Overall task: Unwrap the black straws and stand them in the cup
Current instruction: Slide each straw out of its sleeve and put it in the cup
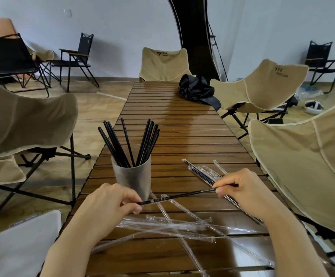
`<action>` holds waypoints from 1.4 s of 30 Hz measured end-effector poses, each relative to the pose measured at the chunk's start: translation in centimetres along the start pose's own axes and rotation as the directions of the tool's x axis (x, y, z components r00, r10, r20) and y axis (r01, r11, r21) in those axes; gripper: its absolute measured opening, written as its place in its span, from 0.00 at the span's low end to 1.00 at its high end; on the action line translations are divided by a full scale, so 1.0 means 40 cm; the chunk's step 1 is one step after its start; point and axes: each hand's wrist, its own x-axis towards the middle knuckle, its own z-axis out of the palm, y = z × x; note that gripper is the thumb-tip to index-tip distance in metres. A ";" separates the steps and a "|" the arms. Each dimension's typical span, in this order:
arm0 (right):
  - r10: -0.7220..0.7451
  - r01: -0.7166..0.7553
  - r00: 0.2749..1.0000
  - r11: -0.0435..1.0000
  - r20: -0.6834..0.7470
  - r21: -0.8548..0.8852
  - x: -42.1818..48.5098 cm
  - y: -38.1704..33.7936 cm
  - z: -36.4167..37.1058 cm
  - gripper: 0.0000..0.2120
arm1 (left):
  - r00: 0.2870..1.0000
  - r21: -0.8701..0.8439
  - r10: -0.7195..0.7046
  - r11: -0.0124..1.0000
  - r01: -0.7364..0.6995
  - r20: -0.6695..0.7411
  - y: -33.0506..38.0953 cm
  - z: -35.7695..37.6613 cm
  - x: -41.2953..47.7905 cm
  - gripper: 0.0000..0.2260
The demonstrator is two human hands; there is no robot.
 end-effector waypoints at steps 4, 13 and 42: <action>-0.013 0.014 1.000 0.999 0.023 -0.034 0.005 -0.009 0.007 0.09 | 1.000 0.065 0.013 0.998 -0.013 -0.006 0.007 0.017 0.008 0.06; 0.027 -0.018 0.996 0.994 0.085 -0.112 0.007 -0.017 0.015 0.08 | 0.998 0.073 0.060 0.996 -0.061 0.011 0.020 0.027 0.009 0.07; 0.103 -0.087 0.985 0.989 0.135 -0.123 0.000 0.004 0.021 0.14 | 0.976 -0.001 -0.117 0.993 0.119 -0.183 -0.020 -0.065 -0.051 0.03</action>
